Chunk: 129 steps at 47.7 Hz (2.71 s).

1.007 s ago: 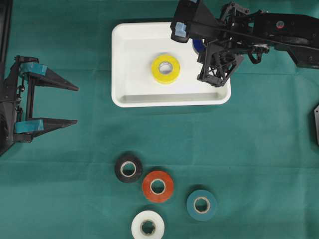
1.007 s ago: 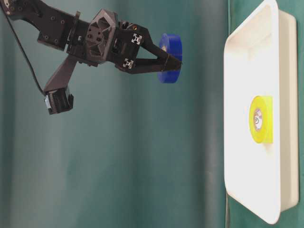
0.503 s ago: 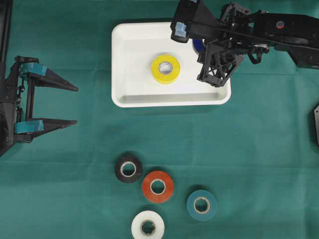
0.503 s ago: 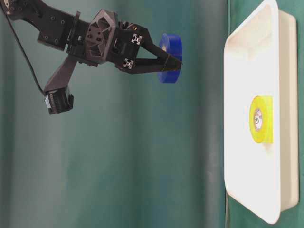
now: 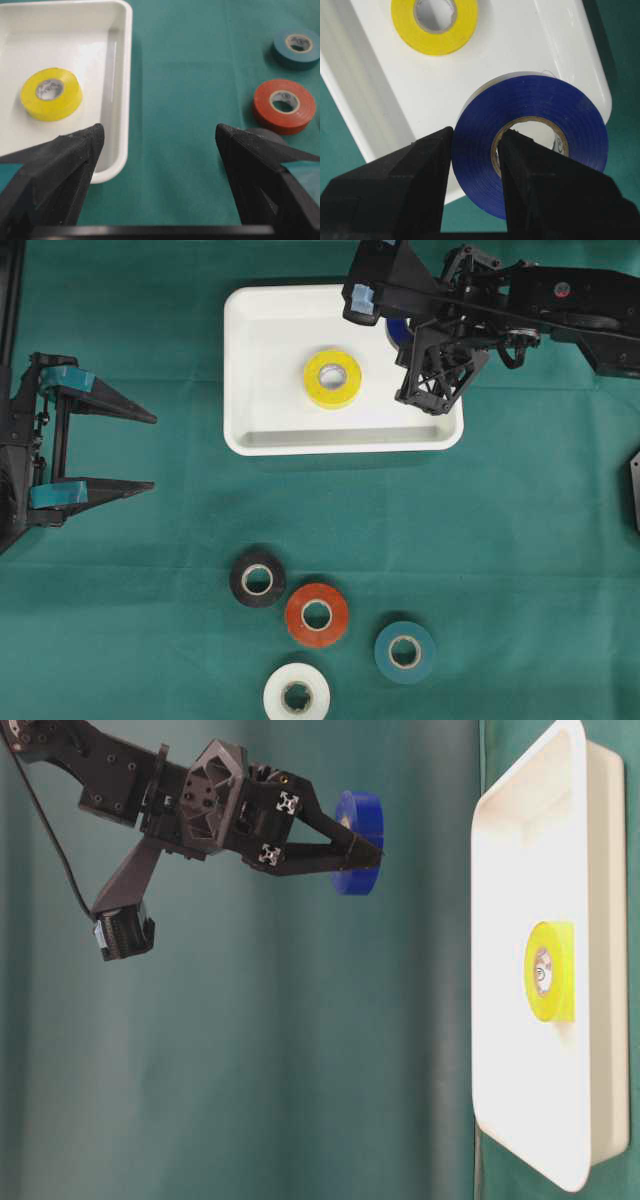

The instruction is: Pick up the tape from a random location and place it into the white case.

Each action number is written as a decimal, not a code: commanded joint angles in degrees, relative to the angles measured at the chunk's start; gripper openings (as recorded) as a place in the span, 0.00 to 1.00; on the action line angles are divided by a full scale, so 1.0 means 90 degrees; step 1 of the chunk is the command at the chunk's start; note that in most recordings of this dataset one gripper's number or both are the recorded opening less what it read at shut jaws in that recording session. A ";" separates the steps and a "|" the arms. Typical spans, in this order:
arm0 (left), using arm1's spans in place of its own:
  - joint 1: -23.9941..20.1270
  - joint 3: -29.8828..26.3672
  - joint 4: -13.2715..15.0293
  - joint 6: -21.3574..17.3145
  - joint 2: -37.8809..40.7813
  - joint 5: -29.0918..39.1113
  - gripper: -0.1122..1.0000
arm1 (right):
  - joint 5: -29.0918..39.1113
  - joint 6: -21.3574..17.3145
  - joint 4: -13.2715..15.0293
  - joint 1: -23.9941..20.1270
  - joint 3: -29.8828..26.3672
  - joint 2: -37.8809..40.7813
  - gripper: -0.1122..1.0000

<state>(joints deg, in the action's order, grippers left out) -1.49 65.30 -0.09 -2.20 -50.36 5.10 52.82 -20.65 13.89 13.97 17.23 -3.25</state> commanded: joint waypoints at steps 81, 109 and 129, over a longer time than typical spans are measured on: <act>-0.0010 -0.0078 0.0010 0.0010 0.0029 -0.0029 0.97 | -0.2168 -0.0420 0.0039 0.0078 0.0859 0.1367 0.58; -0.0010 -0.0078 0.0010 0.0010 0.0029 -0.0020 0.97 | -0.1035 -0.0459 0.0488 0.0078 0.0615 0.0059 0.90; -0.0010 -0.0078 0.0020 0.0010 0.0029 -0.0020 0.97 | -0.0576 -0.0459 0.0732 0.0088 0.0557 -0.0801 0.90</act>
<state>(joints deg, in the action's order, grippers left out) -1.41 65.30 0.00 -2.11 -50.36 5.10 47.72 -24.70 20.21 14.59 23.29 -9.32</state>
